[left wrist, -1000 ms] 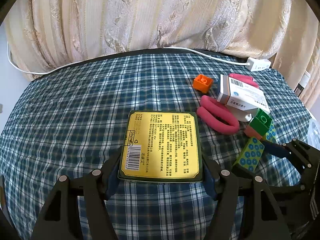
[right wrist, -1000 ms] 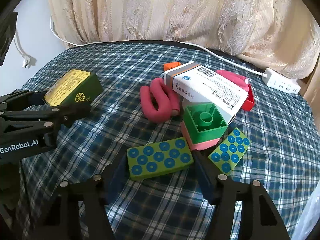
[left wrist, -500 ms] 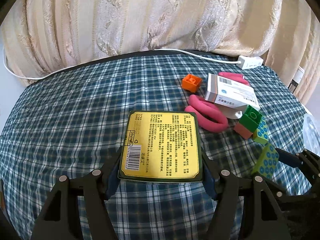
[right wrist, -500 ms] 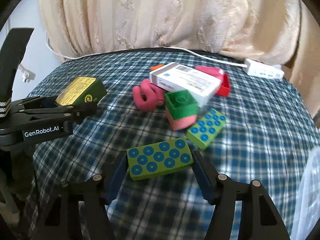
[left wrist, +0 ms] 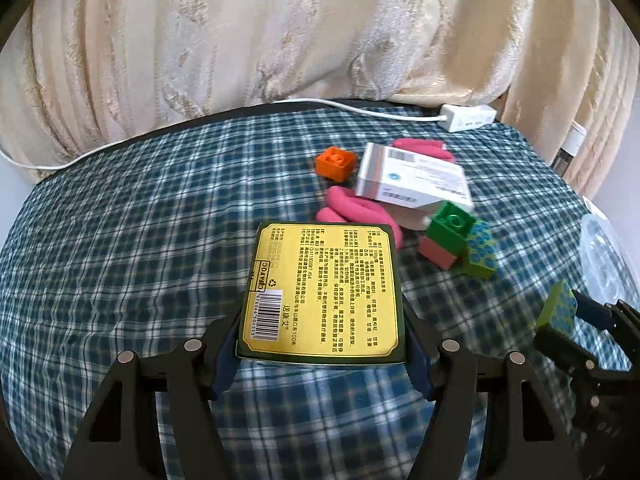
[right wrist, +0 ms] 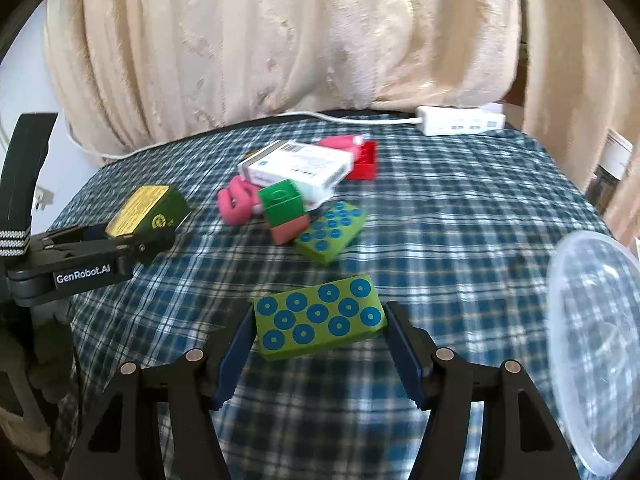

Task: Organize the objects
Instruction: 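Carry the yellow box and dotted block over the clear bowl with both grippers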

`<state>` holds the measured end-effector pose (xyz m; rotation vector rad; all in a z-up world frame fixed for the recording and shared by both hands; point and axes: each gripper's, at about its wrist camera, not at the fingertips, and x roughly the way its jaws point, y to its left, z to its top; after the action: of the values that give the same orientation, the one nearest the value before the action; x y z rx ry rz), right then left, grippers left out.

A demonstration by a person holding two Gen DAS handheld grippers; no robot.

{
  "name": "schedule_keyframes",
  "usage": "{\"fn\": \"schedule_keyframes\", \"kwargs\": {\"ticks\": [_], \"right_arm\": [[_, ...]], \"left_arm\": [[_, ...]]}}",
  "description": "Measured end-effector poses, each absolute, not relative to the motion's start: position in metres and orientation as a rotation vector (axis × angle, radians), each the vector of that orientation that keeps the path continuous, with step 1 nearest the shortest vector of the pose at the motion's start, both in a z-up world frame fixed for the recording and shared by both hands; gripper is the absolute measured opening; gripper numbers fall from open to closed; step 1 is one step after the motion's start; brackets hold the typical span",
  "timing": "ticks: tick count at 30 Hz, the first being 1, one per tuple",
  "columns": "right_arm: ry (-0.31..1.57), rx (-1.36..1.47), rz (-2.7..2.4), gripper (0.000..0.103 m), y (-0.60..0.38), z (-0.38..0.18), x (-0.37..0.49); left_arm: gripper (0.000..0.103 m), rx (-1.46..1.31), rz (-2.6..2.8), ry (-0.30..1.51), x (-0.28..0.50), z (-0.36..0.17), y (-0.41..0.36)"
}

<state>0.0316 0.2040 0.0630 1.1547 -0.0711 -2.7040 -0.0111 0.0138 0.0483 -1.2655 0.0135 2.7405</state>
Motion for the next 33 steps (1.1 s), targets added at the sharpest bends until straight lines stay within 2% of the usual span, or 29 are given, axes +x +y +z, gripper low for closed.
{"fn": "schedule_keyframes", "kwargs": {"ticks": [33], "right_arm": [[-0.355, 1.088, -3.037, 0.067, 0.359, 0.082, 0.093]], "left_arm": [[0.068, -1.133, 2.490, 0.238, 0.010, 0.076, 0.166]]}}
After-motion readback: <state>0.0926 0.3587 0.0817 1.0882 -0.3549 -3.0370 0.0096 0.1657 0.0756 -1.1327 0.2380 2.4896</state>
